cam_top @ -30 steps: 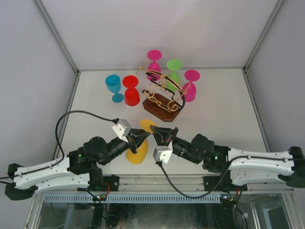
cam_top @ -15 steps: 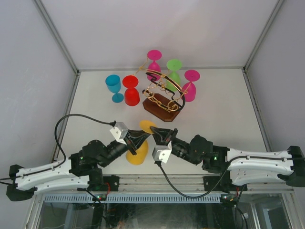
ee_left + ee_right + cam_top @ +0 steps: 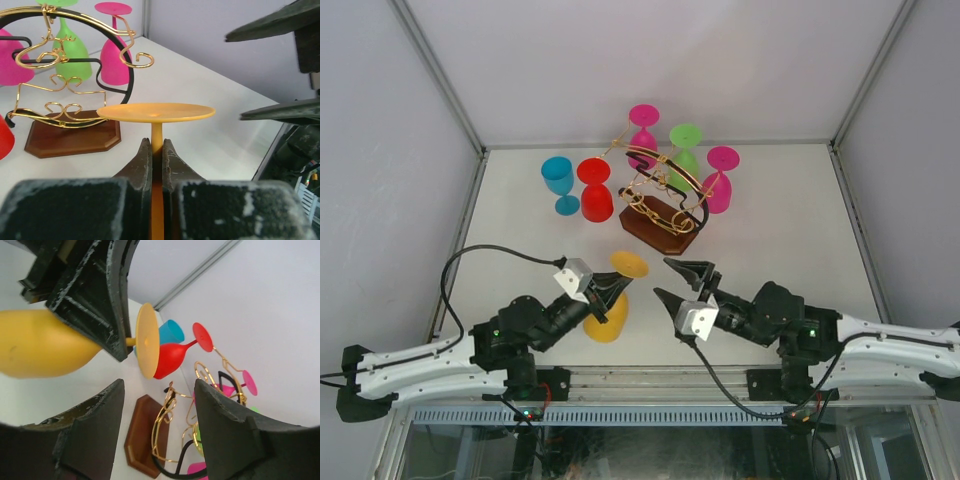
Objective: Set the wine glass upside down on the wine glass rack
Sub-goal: Turn the wine glass upside down at the wine rack.
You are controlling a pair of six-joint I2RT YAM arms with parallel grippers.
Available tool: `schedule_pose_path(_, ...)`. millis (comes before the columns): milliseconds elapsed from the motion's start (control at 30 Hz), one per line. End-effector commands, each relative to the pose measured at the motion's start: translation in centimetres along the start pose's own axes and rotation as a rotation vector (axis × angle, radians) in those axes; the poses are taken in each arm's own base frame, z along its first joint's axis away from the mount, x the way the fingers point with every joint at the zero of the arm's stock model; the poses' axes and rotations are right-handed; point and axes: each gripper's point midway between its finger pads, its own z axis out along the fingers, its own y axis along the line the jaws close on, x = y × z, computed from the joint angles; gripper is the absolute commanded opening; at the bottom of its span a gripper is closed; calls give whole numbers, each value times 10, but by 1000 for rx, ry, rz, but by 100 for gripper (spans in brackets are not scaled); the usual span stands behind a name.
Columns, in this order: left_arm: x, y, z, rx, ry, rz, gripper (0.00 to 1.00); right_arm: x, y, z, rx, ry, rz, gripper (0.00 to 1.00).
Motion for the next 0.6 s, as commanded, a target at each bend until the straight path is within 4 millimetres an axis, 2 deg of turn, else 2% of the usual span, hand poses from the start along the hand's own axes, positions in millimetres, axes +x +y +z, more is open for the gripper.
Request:
schedule_pose_path(0,-5,11,3,-62,10,47,0,3,18,-21,-92,14,152,58)
schedule_pose_path(167,3,6,5,-32,46,80,0,4,7,-35,-54,5,354,59)
schedule_pose_path(300,2,10,4,-48,12,76,0,2,-13,-39,-30,-22,510,57)
schedule_pose_path(467,-3,7,3,-20,-39,79,0,5,-37,-40,38,-40,587,57)
schedule_pose_path(567,-3,12,6,-56,-32,85,0,4,-47,-44,70,-56,605,57)
